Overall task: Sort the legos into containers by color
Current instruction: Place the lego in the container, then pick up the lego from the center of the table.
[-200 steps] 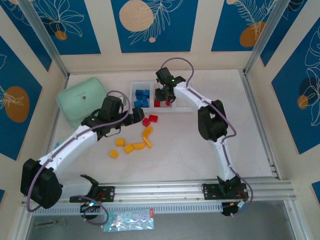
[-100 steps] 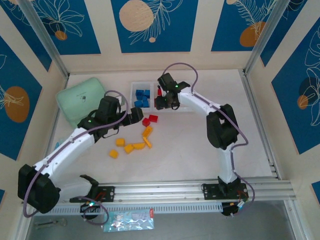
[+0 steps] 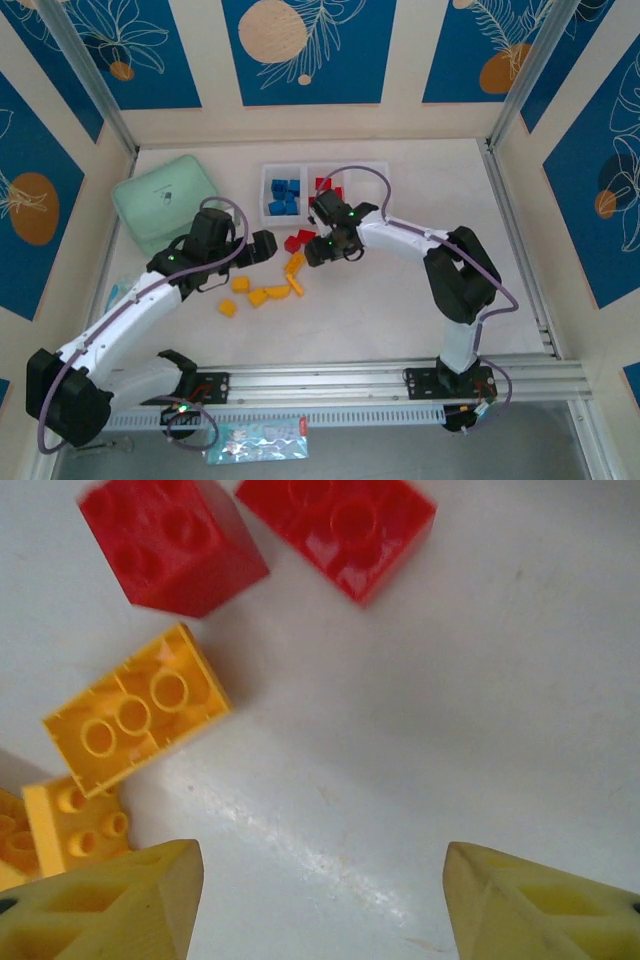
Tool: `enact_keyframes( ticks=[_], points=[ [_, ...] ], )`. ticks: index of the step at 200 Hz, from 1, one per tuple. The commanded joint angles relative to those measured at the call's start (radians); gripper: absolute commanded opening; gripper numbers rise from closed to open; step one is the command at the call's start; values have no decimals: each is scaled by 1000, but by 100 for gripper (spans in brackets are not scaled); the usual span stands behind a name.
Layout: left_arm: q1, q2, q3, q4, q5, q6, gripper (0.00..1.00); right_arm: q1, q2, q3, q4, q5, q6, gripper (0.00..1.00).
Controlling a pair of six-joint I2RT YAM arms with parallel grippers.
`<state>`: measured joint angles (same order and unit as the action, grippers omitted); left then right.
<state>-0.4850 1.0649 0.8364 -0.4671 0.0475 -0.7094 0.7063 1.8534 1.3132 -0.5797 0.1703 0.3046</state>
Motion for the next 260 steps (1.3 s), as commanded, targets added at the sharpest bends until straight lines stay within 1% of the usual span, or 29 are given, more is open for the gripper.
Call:
enact_keyframes(
  ticks=[1,41,92,146,168,223,260],
  points=[
    [16,-26,-19,-26,-38,-22,100,16,34,-4,60,-35,-22,66],
    [19,-33,-25,-30,-55,-21,100,4,119,59,69,-10,-52,67],
    [23,-25,-17,-31,-58,-15,100,-5,216,169,50,84,-77,69],
    [26,-25,-4,-38,-60,-8,100,-13,285,250,40,129,-124,76],
    [29,-22,-3,-35,-60,-8,100,-16,309,278,50,128,-149,78],
    [34,-19,-2,-39,-61,-6,100,-15,381,366,67,114,-213,77],
    [39,-19,-2,-41,-62,-4,100,-4,404,394,73,106,-257,70]
  ],
)
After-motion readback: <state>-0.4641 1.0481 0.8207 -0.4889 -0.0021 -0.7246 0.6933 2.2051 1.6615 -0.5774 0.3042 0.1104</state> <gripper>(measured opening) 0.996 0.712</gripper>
